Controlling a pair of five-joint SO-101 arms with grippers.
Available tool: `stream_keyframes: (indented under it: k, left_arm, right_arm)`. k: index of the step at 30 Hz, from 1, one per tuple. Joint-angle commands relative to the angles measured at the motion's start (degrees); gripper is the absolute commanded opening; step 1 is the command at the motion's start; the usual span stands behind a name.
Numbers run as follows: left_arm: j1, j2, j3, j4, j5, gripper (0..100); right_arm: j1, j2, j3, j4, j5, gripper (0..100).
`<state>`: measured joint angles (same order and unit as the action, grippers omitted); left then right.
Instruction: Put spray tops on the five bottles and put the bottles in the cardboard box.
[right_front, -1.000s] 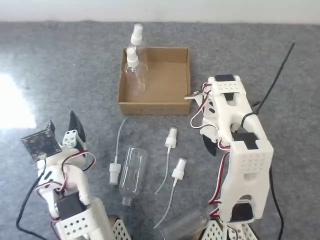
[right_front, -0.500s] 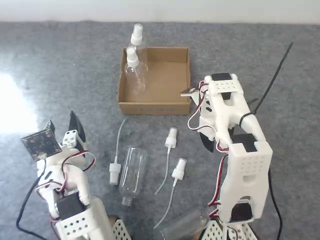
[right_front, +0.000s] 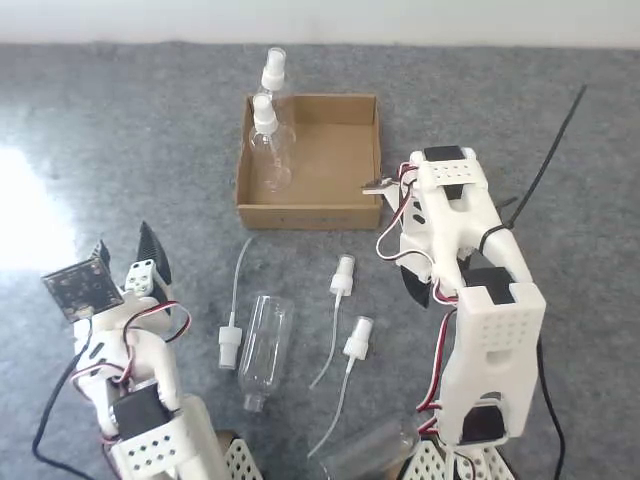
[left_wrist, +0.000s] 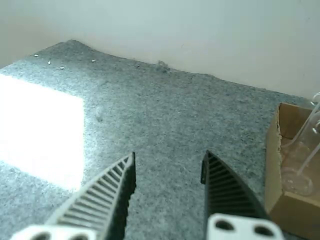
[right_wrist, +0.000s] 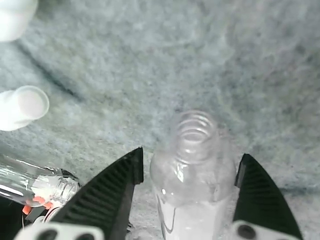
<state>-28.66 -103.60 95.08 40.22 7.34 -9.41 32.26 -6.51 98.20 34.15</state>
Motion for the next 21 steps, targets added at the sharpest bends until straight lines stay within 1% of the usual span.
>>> stream_keyframes:
  k: [1, 5, 9, 13, 21]
  left_arm:
    - [0.3, -0.9, -1.5, -1.6, 0.2, 21]
    - [0.3, -0.9, -1.5, -1.6, 0.2, 21]
    - [0.3, -0.9, -1.5, -1.6, 0.2, 21]
    - [0.3, -0.9, -1.5, -1.6, 0.2, 21]
    - [0.3, -0.9, -1.5, -1.6, 0.2, 21]
  right_arm:
    - [-0.3, -4.2, -2.6, 1.2, 0.4, 24.0]
    - [-0.3, -4.2, -2.6, 0.8, 0.7, 15.8]
    - [-0.3, -4.6, -2.5, 1.4, 0.6, 15.2]
    - [-0.7, -5.8, -2.7, 4.7, 0.4, 15.2]
    - [-0.9, -19.7, 3.7, 4.6, 0.4, 15.1]
